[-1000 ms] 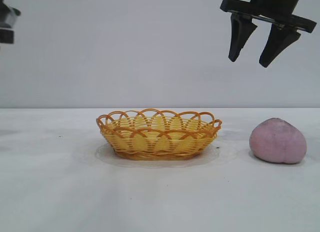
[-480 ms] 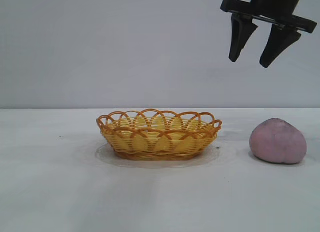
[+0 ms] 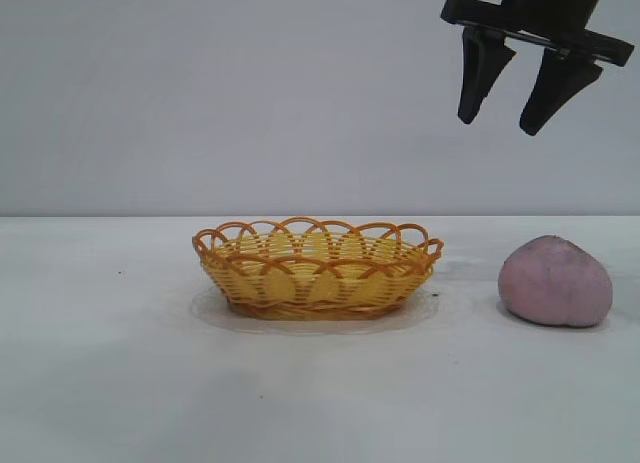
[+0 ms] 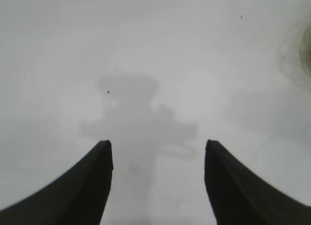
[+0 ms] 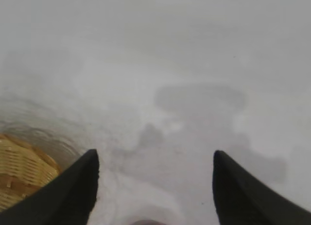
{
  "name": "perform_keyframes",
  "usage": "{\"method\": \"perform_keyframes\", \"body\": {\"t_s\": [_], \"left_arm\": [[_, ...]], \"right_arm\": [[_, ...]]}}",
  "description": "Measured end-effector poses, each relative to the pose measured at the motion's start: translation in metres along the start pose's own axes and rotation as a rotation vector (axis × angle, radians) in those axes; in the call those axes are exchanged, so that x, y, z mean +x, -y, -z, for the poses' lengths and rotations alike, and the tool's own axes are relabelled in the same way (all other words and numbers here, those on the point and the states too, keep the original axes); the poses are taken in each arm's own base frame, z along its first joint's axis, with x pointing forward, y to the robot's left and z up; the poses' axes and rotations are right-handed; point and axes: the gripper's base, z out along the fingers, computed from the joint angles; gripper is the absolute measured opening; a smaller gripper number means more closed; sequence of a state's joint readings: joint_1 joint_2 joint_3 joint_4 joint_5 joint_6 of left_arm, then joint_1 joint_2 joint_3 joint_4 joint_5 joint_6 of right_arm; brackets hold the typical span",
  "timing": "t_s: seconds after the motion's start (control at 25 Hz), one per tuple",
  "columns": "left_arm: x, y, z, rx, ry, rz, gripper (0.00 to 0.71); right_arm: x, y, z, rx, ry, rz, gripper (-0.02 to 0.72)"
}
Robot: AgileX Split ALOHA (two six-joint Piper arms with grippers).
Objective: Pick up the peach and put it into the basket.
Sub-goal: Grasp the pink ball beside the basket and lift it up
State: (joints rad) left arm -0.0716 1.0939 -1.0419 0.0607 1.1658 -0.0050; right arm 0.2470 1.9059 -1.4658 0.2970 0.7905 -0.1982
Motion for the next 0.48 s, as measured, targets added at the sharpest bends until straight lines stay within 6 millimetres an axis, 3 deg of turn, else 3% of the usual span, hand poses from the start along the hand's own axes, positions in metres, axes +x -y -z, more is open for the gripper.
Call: {"method": "perform_keyframes", "body": {"t_s": [0.48], "left_arm": [[0.149,0.008,0.027,0.067,0.198,0.032,0.366]], "right_arm": [[0.000,0.000,0.000,0.001,0.000,0.001,0.433]]}}
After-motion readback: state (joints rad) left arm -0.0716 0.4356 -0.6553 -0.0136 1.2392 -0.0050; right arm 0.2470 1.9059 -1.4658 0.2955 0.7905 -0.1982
